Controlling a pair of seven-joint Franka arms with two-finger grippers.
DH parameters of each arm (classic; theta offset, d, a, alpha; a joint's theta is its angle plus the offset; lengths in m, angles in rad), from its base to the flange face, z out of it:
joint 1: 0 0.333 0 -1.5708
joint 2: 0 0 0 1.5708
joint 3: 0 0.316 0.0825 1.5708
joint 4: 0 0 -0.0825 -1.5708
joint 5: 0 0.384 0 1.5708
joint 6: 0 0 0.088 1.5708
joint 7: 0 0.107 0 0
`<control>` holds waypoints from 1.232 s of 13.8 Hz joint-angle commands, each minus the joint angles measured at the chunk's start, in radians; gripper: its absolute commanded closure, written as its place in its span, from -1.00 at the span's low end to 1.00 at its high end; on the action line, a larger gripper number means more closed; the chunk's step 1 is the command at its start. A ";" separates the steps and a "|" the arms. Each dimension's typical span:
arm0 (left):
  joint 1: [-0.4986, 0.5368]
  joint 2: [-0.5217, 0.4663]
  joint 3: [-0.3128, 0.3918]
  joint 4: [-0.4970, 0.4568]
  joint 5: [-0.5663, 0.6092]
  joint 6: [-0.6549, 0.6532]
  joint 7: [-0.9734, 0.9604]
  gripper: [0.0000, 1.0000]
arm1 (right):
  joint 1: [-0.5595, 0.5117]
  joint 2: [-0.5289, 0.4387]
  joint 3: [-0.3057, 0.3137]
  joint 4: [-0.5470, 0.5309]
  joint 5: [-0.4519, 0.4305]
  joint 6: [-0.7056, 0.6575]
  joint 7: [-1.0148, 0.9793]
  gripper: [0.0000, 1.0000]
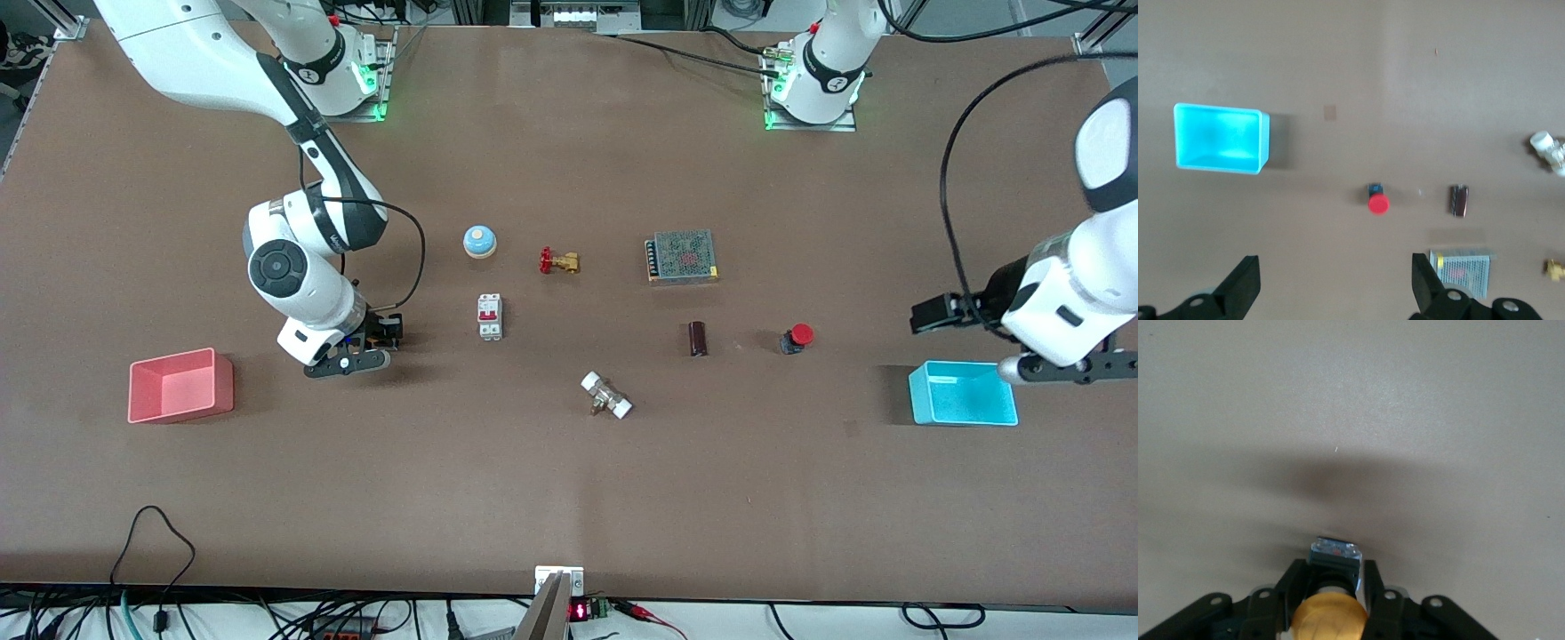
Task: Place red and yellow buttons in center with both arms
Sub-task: 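Carry the yellow button with the right gripper while the left gripper places the red button, then set the yellow button beside the breaker while the left gripper withdraws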
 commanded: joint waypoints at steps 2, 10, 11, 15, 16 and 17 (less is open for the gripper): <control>-0.004 0.022 -0.007 0.126 -0.002 -0.123 0.028 -1.00 | 0.009 0.004 -0.007 -0.005 -0.020 0.021 0.019 -0.17; -0.004 0.022 -0.010 0.114 0.003 -0.164 0.052 -1.00 | -0.022 -0.088 -0.005 0.064 -0.001 -0.022 -0.010 -1.00; -0.004 0.022 -0.004 0.114 0.001 -0.166 0.078 -1.00 | -0.021 -0.133 -0.007 0.090 0.000 -0.080 -0.034 -1.00; 0.001 -0.099 0.042 -0.042 -0.011 -0.115 0.213 -1.00 | -0.069 -0.358 -0.010 0.137 0.032 -0.327 -0.032 -1.00; -0.019 -0.216 0.098 -0.205 -0.021 -0.048 0.219 -1.00 | -0.080 -0.407 -0.019 0.156 0.066 -0.388 -0.029 -1.00; -0.053 -0.294 0.123 -0.322 -0.029 0.029 0.219 -1.00 | -0.088 -0.447 -0.052 0.180 0.083 -0.440 -0.030 -1.00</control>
